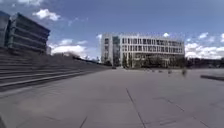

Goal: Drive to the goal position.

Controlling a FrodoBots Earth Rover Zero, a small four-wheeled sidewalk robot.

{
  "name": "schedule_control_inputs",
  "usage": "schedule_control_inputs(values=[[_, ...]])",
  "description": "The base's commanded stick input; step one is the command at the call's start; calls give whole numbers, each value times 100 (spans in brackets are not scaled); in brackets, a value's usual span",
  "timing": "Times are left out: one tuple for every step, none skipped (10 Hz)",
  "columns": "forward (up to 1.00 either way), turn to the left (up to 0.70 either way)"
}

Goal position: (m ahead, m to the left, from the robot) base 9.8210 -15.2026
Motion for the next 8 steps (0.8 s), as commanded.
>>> schedule_control_inputs(values=[[70, 0], [70, 0], [70, 0], [70, 0], [70, 0], [70, 0], [70, 0], [70, 0]])
